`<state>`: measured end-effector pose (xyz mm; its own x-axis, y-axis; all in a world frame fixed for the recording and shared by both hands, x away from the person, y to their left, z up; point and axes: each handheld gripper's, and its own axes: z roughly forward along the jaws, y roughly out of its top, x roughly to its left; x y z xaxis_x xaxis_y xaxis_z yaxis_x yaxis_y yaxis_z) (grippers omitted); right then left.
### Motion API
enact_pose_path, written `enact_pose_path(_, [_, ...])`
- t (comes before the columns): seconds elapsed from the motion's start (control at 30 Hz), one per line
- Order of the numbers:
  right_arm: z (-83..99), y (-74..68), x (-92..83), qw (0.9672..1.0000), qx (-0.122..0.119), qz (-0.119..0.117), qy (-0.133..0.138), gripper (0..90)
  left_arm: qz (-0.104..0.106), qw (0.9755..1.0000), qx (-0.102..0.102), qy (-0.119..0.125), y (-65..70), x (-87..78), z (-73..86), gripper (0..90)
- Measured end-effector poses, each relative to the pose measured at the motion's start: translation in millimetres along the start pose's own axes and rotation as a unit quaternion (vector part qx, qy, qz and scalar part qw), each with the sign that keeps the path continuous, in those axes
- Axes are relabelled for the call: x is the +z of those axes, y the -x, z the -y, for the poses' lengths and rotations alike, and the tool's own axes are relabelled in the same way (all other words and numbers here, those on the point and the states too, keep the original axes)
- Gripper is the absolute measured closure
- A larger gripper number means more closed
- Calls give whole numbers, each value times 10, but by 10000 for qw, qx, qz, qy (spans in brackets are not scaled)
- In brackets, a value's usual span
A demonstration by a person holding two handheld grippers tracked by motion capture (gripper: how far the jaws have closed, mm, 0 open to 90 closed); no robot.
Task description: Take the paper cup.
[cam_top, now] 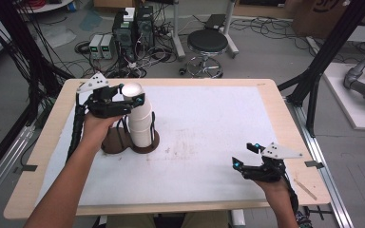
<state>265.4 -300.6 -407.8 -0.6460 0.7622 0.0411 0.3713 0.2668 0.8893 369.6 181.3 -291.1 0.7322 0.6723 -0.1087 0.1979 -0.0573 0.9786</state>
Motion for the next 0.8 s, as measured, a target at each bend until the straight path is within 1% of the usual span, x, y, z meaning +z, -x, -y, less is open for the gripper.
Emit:
enact_pose_path(0.03, [0,0,0,10000,0,0,0,199,0,10000,0,0,0,0,0,325])
enact_pose_path(0.07, [0,0,-2,10000,7,-8,3,199,17,10000,30,48,16,-14,-43,326])
enact_pose_path(0.1, [0,0,-3,10000,10,-11,3,199,35,9998,91,145,44,-40,-111,327])
enact_pose_path(0.13, [-1,0,-3,10000,13,-16,4,200,48,9998,111,183,56,-55,-146,327])
enact_pose_path(0.17, [-2,-1,-3,10000,11,-11,2,199,48,9998,111,183,56,-55,-146,327])
enact_pose_path(0.2, [-3,-3,-2,10000,10,-20,2,200,56,9996,158,209,69,-71,-185,328])
enact_pose_path(0.23, [-4,-5,-2,10000,13,-22,4,200,91,9992,205,322,103,-103,-263,329])
enact_pose_path(0.27, [-5,-7,-3,10000,14,-21,4,200,102,9990,246,366,121,-117,-300,330])
enact_pose_path(0.3, [-5,-7,-3,10000,14,-21,4,200,102,9990,246,366,121,-117,-300,331])
enact_pose_path(0.4, [-8,-8,-7,10000,12,-31,27,200,145,9984,377,406,177,-141,-401,333])
enact_pose_path(0.43, [-11,-7,-9,10000,3,-27,32,200,201,9977,451,456,227,-149,-471,334])
enact_pose_path(0.5, [-16,-10,-15,10000,18,-42,54,200,302,9970,489,517,286,-156,-538,336])
enact_pose_path(0.53, [-18,-9,-15,10000,20,-45,82,199,381,9966,509,531,320,-156,-568,337])
enact_pose_path(0.57, [-20,-8,-16,9999,18,-61,92,199,381,9966,509,531,320,-156,-568,337])
enact_pose_path(0.6, [-23,-13,-16,9999,46,-84,104,199,503,9956,567,552,401,-146,-614,337])
enact_pose_path(0.63, [-23,-13,-16,9999,46,-84,104,199,503,9956,567,552,401,-146,-614,337])
enact_pose_path(0.67, [-27,-15,-13,9999,44,-103,110,199,727,9943,550,560,483,-116,-633,337])
enact_pose_path(0.7, [-27,-15,-13,9999,44,-103,110,199,727,9943,550,560,483,-116,-633,337])
enact_pose_path(0.73, [-32,-21,-6,9998,52,-169,115,199,906,9928,601,494,573,-67,-619,337])
enact_pose_path(0.77, [-32,-21,-6,9998,52,-169,115,199,906,9928,601,494,573,-67,-619,337])
enact_pose_path(0.8, [-42,-35,2,9997,40,-231,117,199,1073,9912,652,411,659,0,-577,337])
